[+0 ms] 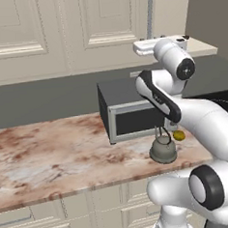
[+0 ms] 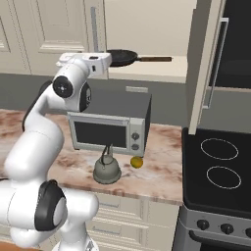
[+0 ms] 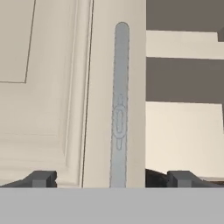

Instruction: Pick the pan from the cabinet and place it on the stove. Then turn on the stove burner for the pan.

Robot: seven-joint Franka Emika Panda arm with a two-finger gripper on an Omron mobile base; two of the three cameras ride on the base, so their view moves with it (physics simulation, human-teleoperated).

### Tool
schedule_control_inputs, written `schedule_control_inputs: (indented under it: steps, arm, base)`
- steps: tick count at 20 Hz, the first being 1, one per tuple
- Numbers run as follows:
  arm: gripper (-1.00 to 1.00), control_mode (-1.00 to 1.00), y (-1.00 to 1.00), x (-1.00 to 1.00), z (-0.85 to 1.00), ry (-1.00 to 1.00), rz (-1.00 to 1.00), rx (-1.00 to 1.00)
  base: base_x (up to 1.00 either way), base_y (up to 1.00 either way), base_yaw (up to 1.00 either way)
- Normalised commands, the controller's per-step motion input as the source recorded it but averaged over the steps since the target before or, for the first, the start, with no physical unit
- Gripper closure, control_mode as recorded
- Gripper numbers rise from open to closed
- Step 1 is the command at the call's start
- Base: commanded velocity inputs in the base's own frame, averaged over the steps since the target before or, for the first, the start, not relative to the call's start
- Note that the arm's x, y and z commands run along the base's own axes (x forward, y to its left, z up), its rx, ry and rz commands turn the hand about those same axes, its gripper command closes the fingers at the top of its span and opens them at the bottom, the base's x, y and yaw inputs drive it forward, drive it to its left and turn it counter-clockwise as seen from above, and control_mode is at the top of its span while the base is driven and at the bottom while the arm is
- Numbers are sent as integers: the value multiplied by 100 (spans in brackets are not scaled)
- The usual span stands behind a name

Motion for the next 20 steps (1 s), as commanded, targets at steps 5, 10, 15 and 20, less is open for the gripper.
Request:
schedule_control_inputs:
  steps: [5, 10, 15, 20]
  arm:
    - [-100, -100, 0, 14, 1, -3, 0, 0]
    - [-100, -100, 0, 19, 0, 0, 0, 0]
    - [-100, -100, 0, 21, 0, 0, 0, 0]
    - [-100, -100, 0, 20, 0, 0, 1, 0]
  base:
    - [0, 0, 0]
    - [0, 0, 0]
    - [0, 0, 0]
    - [0, 0, 0]
